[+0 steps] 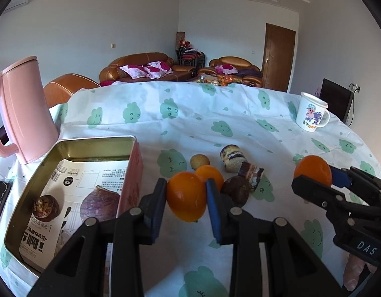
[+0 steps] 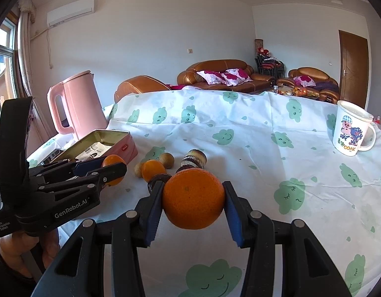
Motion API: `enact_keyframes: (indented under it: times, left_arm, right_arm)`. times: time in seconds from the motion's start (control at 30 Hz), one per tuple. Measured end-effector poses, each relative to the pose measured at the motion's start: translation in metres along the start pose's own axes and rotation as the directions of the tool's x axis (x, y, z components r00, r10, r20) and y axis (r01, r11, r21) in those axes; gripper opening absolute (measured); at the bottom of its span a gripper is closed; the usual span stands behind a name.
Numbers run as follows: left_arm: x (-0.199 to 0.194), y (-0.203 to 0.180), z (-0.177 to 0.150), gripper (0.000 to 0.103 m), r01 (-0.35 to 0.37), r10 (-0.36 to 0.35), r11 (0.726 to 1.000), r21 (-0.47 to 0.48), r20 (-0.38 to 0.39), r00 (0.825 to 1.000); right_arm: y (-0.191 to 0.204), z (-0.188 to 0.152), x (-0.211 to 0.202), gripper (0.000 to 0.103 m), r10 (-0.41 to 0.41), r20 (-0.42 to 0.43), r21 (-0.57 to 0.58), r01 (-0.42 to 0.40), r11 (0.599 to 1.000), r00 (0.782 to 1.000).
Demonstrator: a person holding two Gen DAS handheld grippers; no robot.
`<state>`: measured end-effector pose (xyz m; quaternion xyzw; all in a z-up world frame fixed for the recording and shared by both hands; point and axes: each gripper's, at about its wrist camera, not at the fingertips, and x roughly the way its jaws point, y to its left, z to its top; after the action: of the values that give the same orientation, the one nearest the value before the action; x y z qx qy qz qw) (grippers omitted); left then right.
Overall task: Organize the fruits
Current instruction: 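Carry both oranges over the tin box with both grippers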
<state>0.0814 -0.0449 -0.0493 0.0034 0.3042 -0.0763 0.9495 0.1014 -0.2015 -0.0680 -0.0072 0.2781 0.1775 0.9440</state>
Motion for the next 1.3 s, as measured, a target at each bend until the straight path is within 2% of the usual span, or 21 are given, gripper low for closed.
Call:
enact_keyframes:
  times: [0.97,1.3]
  left_arm:
    - [-0.035,-0.015,-0.007,0.033,-0.033,0.028,0.999,0.03,0.168,0.985]
    - [-0.043,-0.016,-0.009,0.033,-0.037,0.032,0.999,0.02,0.202,0.979]
  right_arm:
    - [0.011,-0.003,-0.029,0.049,0.022,0.145,-0.061,-0.013,0.998,0.989]
    - [0.017,-0.006,-0.041,0.049,0.025,0.209,-0.092,-0.006,0.996,0.978]
